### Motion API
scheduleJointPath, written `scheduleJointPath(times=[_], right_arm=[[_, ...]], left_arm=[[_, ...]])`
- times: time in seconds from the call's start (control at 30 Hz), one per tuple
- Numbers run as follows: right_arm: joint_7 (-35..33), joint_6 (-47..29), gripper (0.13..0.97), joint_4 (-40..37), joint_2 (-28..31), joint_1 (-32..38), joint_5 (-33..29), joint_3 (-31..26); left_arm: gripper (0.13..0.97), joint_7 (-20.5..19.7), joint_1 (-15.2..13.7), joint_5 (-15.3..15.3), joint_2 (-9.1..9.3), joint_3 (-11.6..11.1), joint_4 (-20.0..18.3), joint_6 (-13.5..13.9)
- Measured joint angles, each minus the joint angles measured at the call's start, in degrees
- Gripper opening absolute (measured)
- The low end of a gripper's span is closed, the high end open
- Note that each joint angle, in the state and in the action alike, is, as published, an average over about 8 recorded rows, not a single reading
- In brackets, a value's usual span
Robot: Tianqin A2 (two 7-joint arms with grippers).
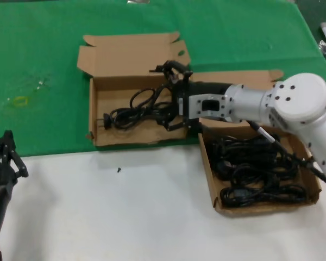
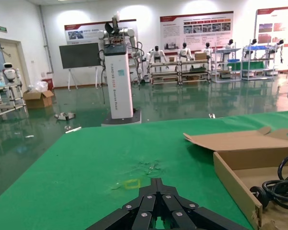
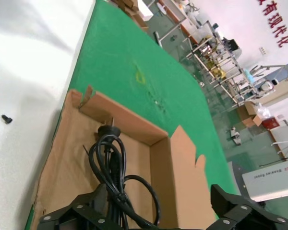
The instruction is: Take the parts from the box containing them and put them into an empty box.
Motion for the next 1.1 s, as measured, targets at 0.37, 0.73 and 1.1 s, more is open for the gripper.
scheduleJointPath(times=[0.37, 0.73, 1.1], right_arm=[[10.52, -0.03, 0.823, 16.4, 7.83, -6.05, -1.35, 0.44], [12.75, 0.31, 0.945, 19.87, 9.68, -7.79, -1.15, 1.06], [15.1, 4.38, 0.966, 22.05, 8.82, -12.32, 1.06, 3.39]], left_arm=[[0.143, 0.0, 0.0, 0.0, 0.0, 0.0, 0.0, 0.0], [0.153, 0.0, 0.0, 0.0, 0.0, 0.0, 0.0, 0.0], [0.197, 0.0, 0.0, 0.0, 0.0, 0.0, 0.0, 0.0]])
